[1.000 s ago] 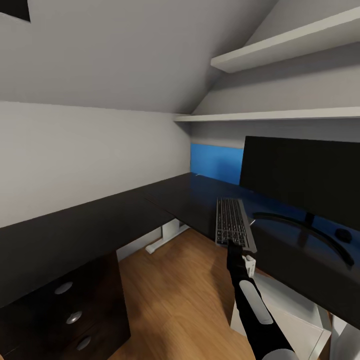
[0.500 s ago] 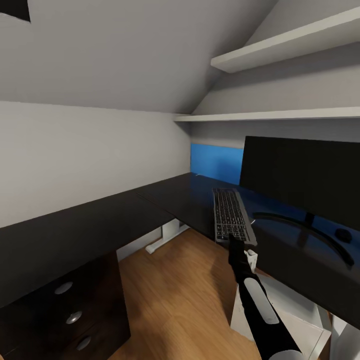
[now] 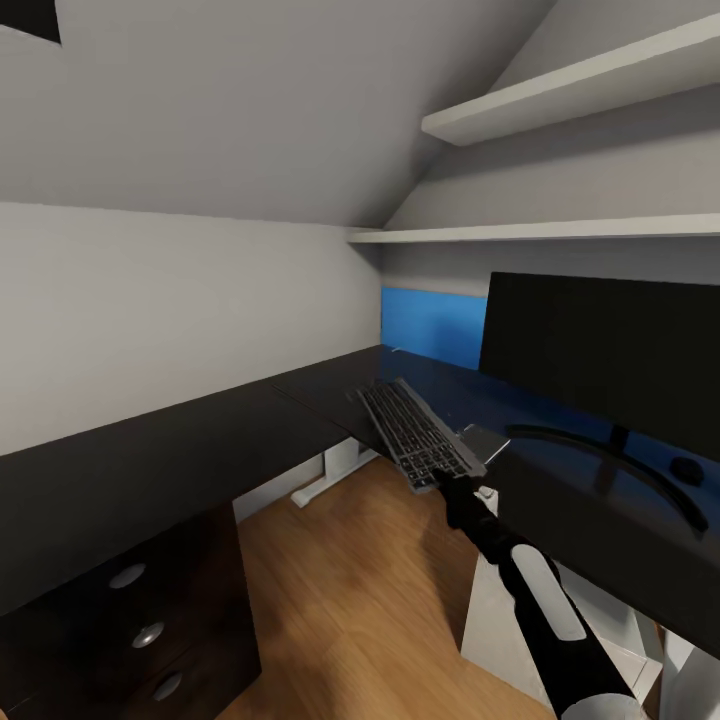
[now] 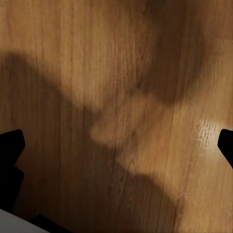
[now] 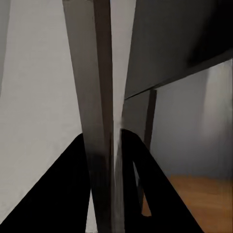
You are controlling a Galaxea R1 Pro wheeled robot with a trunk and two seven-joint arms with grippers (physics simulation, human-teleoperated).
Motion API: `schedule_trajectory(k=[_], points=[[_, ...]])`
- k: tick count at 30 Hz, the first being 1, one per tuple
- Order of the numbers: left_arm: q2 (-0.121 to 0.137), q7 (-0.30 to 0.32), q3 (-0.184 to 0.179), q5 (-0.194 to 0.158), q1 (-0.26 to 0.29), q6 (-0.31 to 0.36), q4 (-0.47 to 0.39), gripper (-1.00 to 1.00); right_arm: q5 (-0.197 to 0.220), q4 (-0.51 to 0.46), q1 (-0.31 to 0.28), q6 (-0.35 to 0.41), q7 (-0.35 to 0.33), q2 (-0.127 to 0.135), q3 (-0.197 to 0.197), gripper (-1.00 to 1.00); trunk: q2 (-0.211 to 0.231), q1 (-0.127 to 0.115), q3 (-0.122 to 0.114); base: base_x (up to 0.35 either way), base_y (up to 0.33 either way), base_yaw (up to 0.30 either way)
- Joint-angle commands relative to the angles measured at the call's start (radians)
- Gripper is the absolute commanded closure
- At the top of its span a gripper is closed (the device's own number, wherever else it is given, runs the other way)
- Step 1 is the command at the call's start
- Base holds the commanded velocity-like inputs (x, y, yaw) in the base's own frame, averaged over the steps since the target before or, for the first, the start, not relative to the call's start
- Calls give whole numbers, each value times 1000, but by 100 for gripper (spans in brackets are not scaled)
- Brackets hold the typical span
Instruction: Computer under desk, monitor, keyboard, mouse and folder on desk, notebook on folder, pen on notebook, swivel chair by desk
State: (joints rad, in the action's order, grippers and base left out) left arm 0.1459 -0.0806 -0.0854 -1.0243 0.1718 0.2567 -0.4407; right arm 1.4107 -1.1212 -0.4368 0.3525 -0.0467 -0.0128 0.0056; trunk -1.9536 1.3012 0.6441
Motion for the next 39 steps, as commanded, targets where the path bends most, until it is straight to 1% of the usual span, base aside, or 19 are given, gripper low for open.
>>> schedule_trajectory(k=[1,3,5,6,8,9,12,14,15,18,22,23,24,26,27,29,31,35,39], points=[[1,-8,-8,-11,0,1,-3,-100,7,-11,-3,45,9,13,-3,100,-1,0,1,0,0,0],[2,-8,-7,-12,0,1,-3,-100,2,-61,-13,203,42,82,-3,100,-1,0,1,0,0,0],[2,-8,-7,-12,0,1,-3,-100,-3,-84,-16,284,51,124,-3,100,-1,0,1,0,0,0],[2,-7,-6,-14,0,1,-3,-100,-6,-104,-18,367,56,167,-4,100,-1,0,1,0,0,0],[2,-7,-6,-16,0,1,-3,-100,-8,-118,-19,448,59,208,-5,100,13,-8,-5,0,0,0],[3,-7,-6,-19,0,1,-3,-100,-6,-128,-20,527,61,242,-7,100,20,-12,-8,0,0,0],[3,-6,-5,-17,0,1,-3,-100,-3,-146,-21,653,61,287,-12,100,41,-23,-18,0,0,0],[3,-6,-5,-16,0,2,-3,-100,-1,-157,-20,688,59,309,-14,100,55,-31,-24,0,0,0],[3,-6,-5,-16,0,2,-3,-100,1,-165,-19,695,57,334,-12,100,62,-35,-27,0,0,-13],[3,-7,-5,-15,0,2,-3,-100,9,-174,-17,695,53,374,-5,100,83,-46,-37,0,0,-82],[3,-7,-6,-14,0,2,-3,-100,40,-168,-15,695,37,413,-2,100,111,-61,-49,0,0,-215],[3,-7,-6,-14,0,2,-3,-100,51,-161,-14,695,10,431,-2,100,118,-65,-52,0,0,-264],[3,-7,-5,-13,0,2,-3,-100,58,-116,-10,695,-106,462,0,100,125,-69,-55,0,0,-284],[3,-7,-5,-13,0,2,-3,-100,51,-47,-12,695,-219,484,2,100,139,-77,-62,0,0,-289],[3,-7,-6,-13,0,2,-3,-100,19,29,-15,695,-357,517,20,100,146,-81,-65,0,0,-295],[3,-7,-5,-13,0,2,-3,-100,-14,60,-17,695,-457,533,69,100,160,-88,-71,0,0,-296],[3,-7,-5,-13,0,2,-3,-100,-98,113,-23,695,-665,545,179,100,174,-96,-77,0,0,-297],[3,-8,-5,-13,0,2,-3,-100,-179,151,-39,695,-806,546,223,100,202,-111,-90,0,0,-297],[3,-8,-5,-13,0,1,-3,-100,-207,163,-43,695,-853,540,236,100,230,-127,-102,0,0,-187]])
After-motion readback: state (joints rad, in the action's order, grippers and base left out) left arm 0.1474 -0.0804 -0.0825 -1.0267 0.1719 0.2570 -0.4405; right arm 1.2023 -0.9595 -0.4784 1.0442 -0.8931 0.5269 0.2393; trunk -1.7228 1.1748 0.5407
